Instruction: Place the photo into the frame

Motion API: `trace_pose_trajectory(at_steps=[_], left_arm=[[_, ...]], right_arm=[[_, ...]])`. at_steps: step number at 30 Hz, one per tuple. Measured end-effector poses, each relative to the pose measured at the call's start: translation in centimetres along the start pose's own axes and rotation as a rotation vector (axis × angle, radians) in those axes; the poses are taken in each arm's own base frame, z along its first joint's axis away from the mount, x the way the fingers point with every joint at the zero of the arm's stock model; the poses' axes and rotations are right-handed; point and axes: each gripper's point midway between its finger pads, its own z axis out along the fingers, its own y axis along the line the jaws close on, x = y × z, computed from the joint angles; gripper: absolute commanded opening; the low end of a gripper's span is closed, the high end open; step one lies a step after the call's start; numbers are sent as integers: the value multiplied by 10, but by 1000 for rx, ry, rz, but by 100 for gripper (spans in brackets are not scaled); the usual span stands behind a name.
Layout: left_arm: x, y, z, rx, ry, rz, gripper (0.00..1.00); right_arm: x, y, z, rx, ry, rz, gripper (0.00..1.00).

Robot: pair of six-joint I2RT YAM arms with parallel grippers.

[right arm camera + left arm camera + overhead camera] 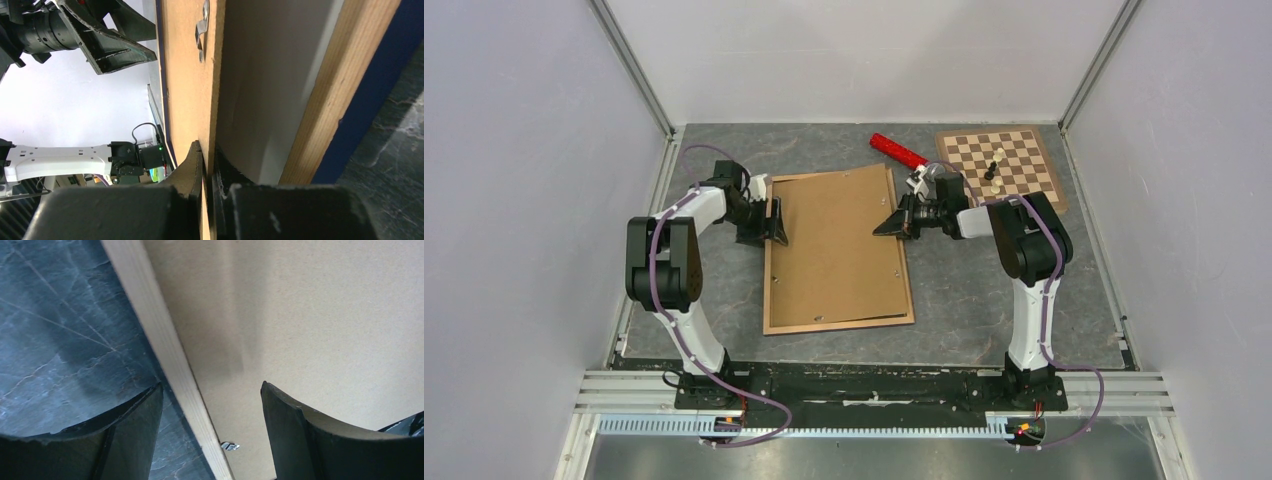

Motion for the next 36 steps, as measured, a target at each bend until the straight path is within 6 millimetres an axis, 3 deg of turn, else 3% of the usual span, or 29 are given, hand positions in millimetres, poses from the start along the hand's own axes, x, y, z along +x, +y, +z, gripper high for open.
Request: trace_pose_trajectory(at_steps=[36], left_arm=[[0,-4,5,10,-10,-16,78]], right_arm=[[9,1,1,65,-28,-47,12]])
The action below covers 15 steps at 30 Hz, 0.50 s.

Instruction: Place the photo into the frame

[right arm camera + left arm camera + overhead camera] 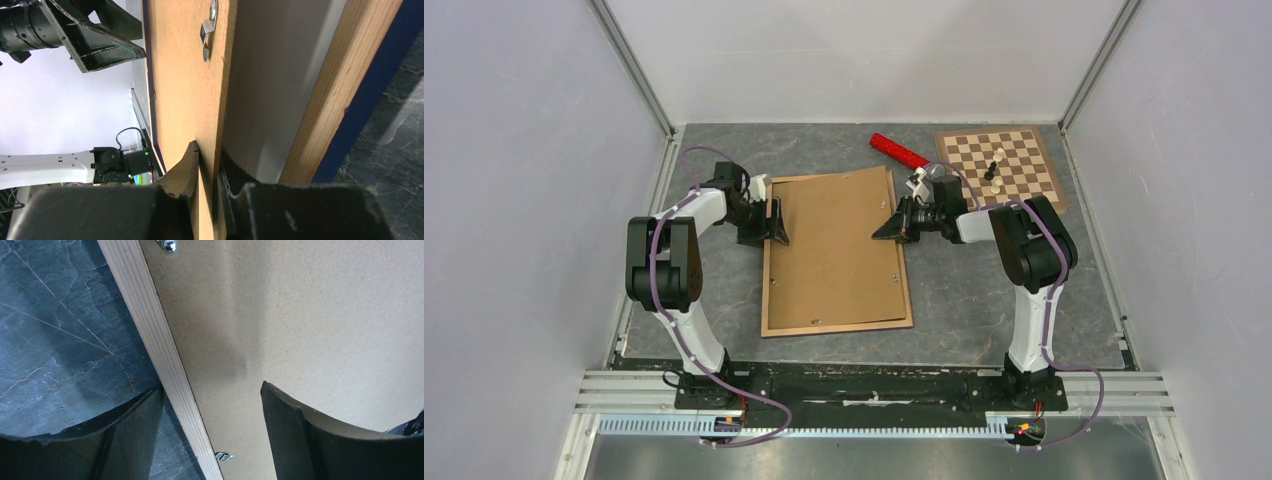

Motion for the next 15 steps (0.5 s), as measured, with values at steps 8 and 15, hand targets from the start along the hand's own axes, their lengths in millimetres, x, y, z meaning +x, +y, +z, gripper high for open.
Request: trace_pose_trajectory(at_steps=[8,15], left_arm=[[0,0,0,0,0,0,78],[0,0,0,0,0,-1,78]], right_arm=[[3,-4,3,25,-1,-14,19],[6,-10,4,51,-1,-24,30]])
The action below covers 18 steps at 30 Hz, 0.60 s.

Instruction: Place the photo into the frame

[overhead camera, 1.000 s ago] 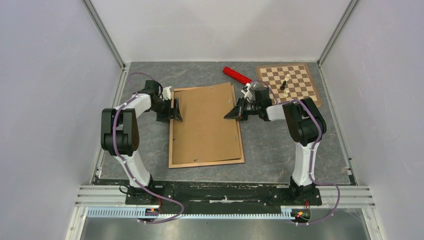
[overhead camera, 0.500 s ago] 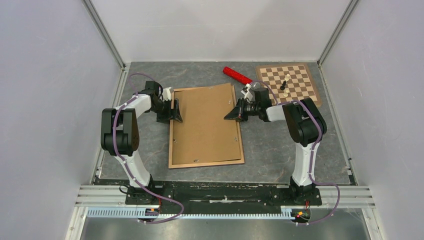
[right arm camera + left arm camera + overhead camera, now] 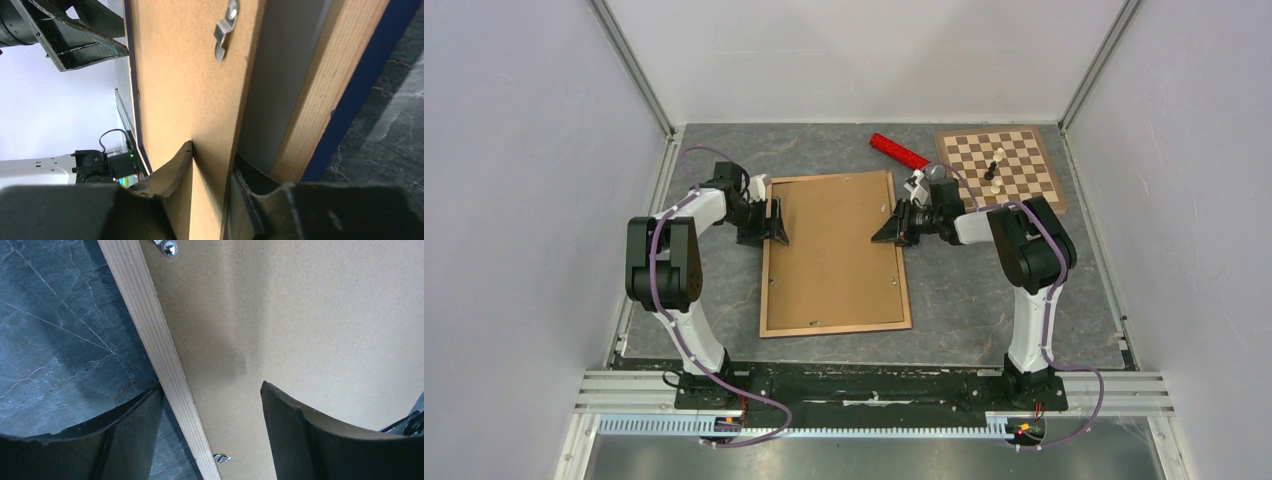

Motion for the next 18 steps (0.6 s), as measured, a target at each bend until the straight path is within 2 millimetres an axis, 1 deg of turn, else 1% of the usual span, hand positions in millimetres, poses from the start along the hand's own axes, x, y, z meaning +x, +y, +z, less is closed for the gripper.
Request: trace_pose_trajectory(at_steps=[8,10,14,18], left_arm=[[0,0,0,0,-1,0,78],[0,0,0,0,-1,0,78],[0,0,0,0,-1,0,78],[0,0,0,0,-1,0,78]], right_arm=[[-1,6,-1,23,-11,-94,46],[-1,7,-1,33,-14,-120,52],[-2,11,-2,40,-11,-159,60],[-2,13,-4,58,-9,-194,64]])
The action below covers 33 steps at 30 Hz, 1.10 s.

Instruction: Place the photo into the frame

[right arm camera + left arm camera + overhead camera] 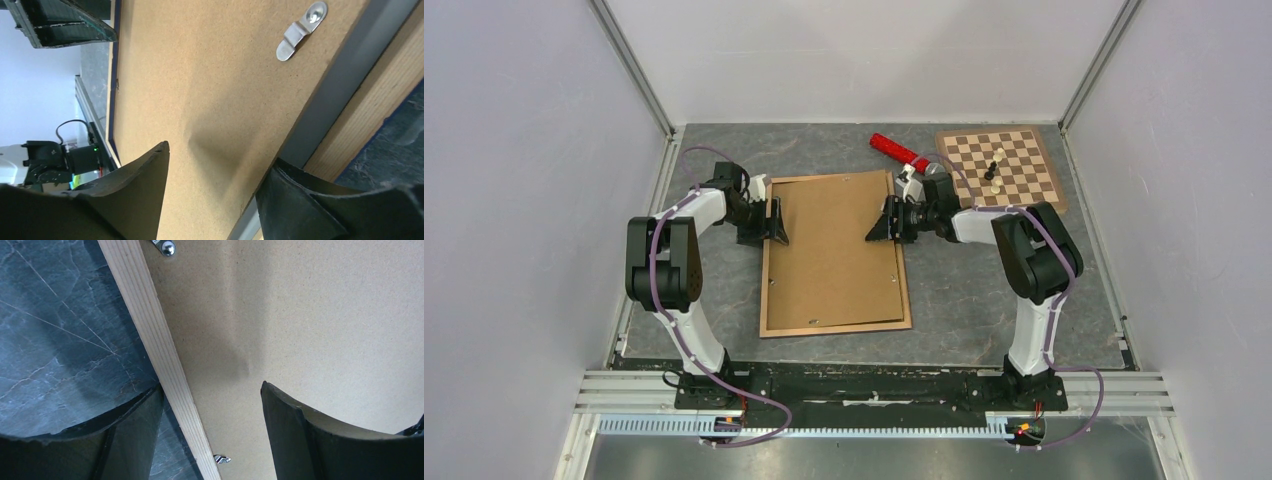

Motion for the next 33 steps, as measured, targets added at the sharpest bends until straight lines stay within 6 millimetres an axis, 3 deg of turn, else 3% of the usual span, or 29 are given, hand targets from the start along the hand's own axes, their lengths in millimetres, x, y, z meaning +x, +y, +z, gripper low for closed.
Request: trace_pose_trajectory(at_steps=[33], left_arm=[[0,0,0,0,0,0,78]], right_arm=[[-7,-15,-19,232,28,-122,73]])
